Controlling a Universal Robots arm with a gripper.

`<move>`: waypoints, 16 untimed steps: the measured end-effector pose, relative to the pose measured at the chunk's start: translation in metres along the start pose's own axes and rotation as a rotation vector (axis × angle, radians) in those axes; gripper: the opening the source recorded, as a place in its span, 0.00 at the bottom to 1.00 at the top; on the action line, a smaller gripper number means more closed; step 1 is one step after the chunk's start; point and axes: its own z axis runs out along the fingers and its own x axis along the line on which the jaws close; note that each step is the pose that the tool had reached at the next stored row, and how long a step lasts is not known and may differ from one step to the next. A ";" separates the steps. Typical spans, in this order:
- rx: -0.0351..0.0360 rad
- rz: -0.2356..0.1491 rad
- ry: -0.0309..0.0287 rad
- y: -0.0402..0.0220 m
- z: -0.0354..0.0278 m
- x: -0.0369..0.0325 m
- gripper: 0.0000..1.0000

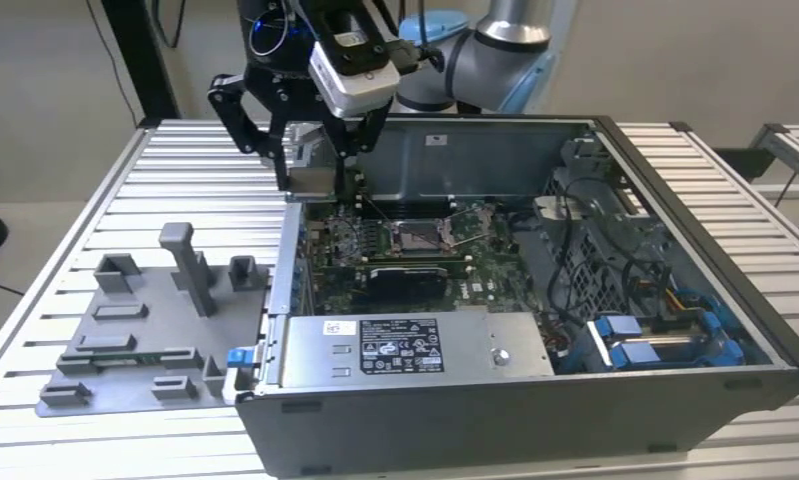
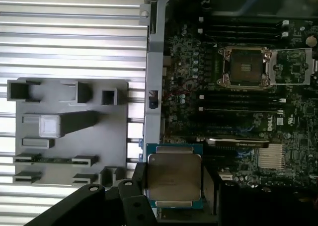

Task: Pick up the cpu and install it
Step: 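Place the cpu into insertion slot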

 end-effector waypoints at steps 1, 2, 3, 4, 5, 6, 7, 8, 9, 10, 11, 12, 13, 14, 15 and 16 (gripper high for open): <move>0.0000 0.000 0.0000 0.0000 0.0000 -0.0039 0.00; 0.0000 0.000 0.0000 0.0001 0.0001 -0.0075 0.00; 0.0000 0.000 0.0000 0.0001 0.0002 -0.0111 0.00; 0.0000 0.000 0.0000 0.0001 0.0002 -0.0149 0.00; 0.0000 0.000 0.0000 0.0002 0.0003 -0.0186 0.00; 0.0001 0.000 0.0000 0.0003 0.0004 -0.0221 0.00; 0.0000 0.000 0.0000 0.0003 0.0004 -0.0255 0.00; 0.0000 0.000 0.0000 0.0004 0.0006 -0.0291 0.00; 0.0000 0.000 0.0000 0.0005 0.0007 -0.0330 0.00; 0.0000 0.000 0.0000 0.0006 0.0007 -0.0365 0.00; 0.0001 0.000 0.0001 0.0006 0.0008 -0.0399 0.00; 0.0001 0.000 0.0000 0.0007 0.0009 -0.0433 0.00; 0.0001 0.000 0.0001 0.0007 0.0010 -0.0470 0.00; 0.0000 0.000 0.0000 0.0008 0.0011 -0.0502 0.00; -0.0001 0.000 0.0000 0.0009 0.0012 -0.0535 0.00; 0.0000 0.000 0.0000 0.0009 0.0013 -0.0568 0.00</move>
